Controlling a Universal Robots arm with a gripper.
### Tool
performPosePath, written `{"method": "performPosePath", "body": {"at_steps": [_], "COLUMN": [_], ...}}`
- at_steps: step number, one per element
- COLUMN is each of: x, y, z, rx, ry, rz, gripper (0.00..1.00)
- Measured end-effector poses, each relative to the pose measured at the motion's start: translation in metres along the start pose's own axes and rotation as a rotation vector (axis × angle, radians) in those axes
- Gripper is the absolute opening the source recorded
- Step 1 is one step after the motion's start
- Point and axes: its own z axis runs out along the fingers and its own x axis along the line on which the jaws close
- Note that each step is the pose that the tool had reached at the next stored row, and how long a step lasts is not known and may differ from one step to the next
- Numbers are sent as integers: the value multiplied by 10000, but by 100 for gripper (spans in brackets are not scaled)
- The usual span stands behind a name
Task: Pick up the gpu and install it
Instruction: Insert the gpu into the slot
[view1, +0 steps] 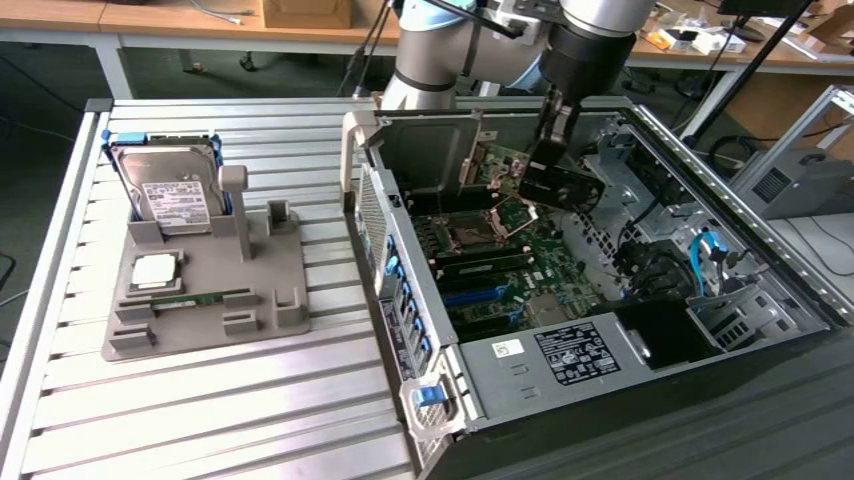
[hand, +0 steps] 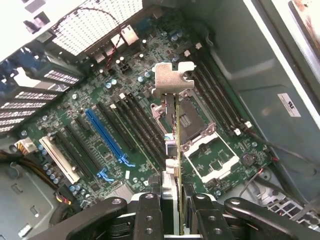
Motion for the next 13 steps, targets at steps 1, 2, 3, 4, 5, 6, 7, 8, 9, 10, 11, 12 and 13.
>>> {"method": "performPosePath", "body": {"at_steps": [1,2,3,4,5,6,7,8,9,10,11,12,13], "x": [0,0,0,0,0,0,0,0,0,0,0,0,0], "y": [0,0,0,0,0,0,0,0,0,0,0,0,0], "z": [0,0,0,0,0,0,0,0,0,0,0,0,0], "rx": [-3,-8,-11,-13,-17,-20,-24,-27,-30,-32,-35,-39,-42], "ry": [-3,-8,-10,-12,-15,-18,-22,-25,-28,-30,-33,-36,-38], "rz": [-100,-292,-384,-475,-600,-715,-878,-976,-1091,-1188,-1291,-1420,-1520], "gripper": [27,27,27,27,27,27,27,27,27,27,27,27,27]}}
